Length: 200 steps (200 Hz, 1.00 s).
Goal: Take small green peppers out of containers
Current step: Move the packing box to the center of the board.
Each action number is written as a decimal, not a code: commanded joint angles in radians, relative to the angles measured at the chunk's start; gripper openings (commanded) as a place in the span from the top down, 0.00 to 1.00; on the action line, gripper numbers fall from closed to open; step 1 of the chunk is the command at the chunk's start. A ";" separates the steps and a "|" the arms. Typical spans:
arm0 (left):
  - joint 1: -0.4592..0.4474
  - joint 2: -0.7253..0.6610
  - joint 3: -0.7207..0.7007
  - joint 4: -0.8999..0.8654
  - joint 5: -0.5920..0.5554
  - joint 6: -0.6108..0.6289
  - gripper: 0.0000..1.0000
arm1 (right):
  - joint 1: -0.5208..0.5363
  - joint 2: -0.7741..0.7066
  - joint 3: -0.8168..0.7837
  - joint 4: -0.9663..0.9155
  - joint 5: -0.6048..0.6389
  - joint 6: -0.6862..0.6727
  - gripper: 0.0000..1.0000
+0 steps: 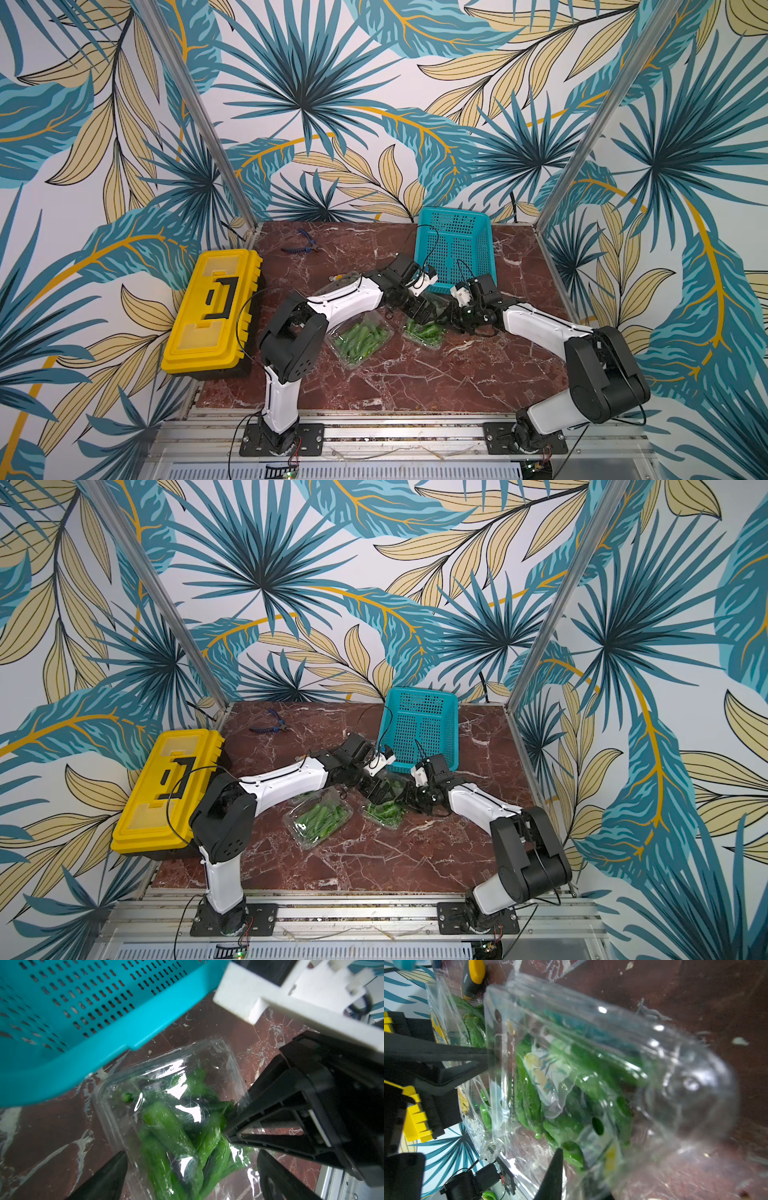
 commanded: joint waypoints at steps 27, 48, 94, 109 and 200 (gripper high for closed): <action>-0.006 -0.127 -0.060 0.006 -0.124 0.040 0.00 | -0.002 0.043 0.032 0.000 0.016 0.028 0.99; -0.058 -0.180 -0.088 0.006 -0.244 0.079 0.00 | -0.001 0.057 0.055 -0.012 0.018 0.041 1.00; -0.169 -0.163 -0.088 0.054 -0.387 0.075 0.00 | -0.001 0.099 0.106 0.007 -0.006 0.085 1.00; -0.179 -0.141 -0.076 0.074 -0.435 0.042 0.00 | -0.002 0.114 0.124 0.007 -0.005 0.104 1.00; -0.226 -0.090 -0.081 0.173 -0.620 -0.018 0.05 | -0.001 0.185 0.157 0.077 -0.054 0.216 1.00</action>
